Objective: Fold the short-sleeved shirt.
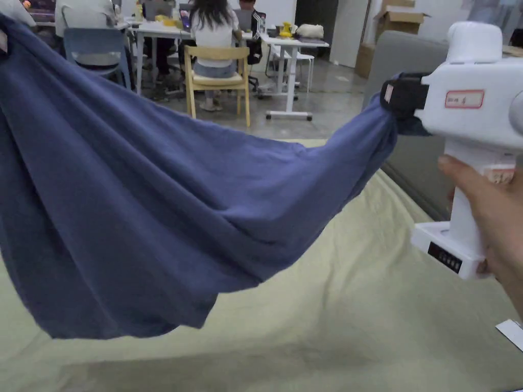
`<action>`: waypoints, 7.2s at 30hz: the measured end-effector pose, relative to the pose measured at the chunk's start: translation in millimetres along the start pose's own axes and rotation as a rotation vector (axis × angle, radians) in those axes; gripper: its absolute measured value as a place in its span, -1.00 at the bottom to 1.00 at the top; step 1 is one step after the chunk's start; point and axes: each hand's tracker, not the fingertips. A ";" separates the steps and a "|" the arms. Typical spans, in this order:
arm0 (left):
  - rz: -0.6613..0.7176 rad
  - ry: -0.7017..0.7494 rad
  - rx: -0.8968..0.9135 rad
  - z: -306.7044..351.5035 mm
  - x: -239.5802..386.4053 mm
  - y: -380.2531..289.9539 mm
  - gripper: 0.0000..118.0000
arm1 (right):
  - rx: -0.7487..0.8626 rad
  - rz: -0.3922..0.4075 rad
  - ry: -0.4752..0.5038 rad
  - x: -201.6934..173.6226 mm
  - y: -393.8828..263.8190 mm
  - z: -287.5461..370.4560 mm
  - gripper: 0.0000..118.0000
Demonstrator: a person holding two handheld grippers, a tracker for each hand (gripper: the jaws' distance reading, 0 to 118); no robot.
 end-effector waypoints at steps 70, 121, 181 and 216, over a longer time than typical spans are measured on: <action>0.134 0.186 -0.836 9.1 -73.6 -412.3 -0.93 | -0.752 -0.089 -0.063 30.0 -418.9 35.5 -0.88; 0.036 0.173 -0.913 -388.2 -95.9 -410.4 -0.98 | -0.663 -0.020 -0.031 -19.5 -333.8 -1.8 -0.95; -0.077 0.203 0.084 -141.1 -42.9 161.2 -0.99 | 0.028 -0.124 -0.006 -3.3 198.8 -141.7 -0.89; 0.090 0.227 -0.474 -360.3 -114.8 -215.6 -0.99 | -0.483 -0.042 -0.143 55.3 -197.1 -329.0 -0.89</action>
